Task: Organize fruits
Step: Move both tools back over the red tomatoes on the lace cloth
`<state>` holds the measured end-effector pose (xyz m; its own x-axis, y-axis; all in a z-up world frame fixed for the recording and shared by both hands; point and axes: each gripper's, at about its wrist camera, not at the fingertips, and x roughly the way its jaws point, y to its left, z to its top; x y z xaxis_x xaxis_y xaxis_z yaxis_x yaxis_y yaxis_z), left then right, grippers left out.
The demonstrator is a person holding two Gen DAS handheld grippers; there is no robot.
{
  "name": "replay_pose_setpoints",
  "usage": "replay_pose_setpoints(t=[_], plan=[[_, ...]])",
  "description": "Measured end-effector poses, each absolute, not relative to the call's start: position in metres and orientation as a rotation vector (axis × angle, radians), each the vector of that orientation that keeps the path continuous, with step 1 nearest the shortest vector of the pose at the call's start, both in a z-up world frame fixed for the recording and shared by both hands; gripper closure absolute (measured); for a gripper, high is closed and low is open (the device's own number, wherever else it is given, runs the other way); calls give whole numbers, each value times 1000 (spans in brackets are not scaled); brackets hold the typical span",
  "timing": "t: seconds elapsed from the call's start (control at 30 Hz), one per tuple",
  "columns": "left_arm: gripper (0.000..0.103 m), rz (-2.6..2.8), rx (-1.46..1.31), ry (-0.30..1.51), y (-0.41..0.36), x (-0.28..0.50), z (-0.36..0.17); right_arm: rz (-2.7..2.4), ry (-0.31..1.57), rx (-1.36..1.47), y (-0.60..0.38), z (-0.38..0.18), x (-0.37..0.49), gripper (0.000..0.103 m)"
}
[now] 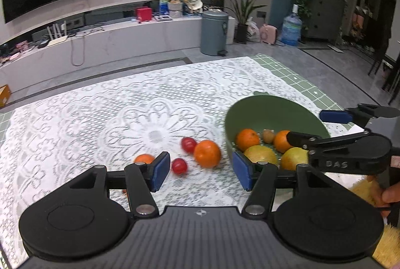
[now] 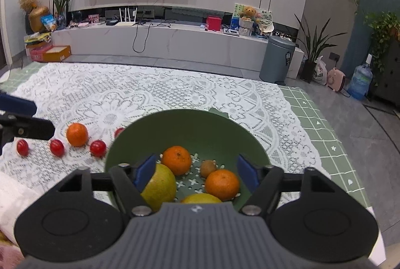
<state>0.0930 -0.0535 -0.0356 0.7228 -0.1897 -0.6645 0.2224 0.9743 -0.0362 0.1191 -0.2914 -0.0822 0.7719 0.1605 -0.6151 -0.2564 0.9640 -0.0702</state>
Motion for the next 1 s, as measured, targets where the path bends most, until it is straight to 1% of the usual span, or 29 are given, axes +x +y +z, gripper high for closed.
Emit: replay_pose_setpoints(t=[0.23, 0.53, 1.0], plan=[[35, -151, -36, 724, -21, 83, -35, 281, 686, 34, -282, -76, 112, 28], [35, -3, -154, 811, 27, 80, -52, 384, 743, 94, -234, -79, 98, 27], [36, 63, -335, 874, 97, 73, -71, 475, 792, -21, -166, -94, 89, 27]])
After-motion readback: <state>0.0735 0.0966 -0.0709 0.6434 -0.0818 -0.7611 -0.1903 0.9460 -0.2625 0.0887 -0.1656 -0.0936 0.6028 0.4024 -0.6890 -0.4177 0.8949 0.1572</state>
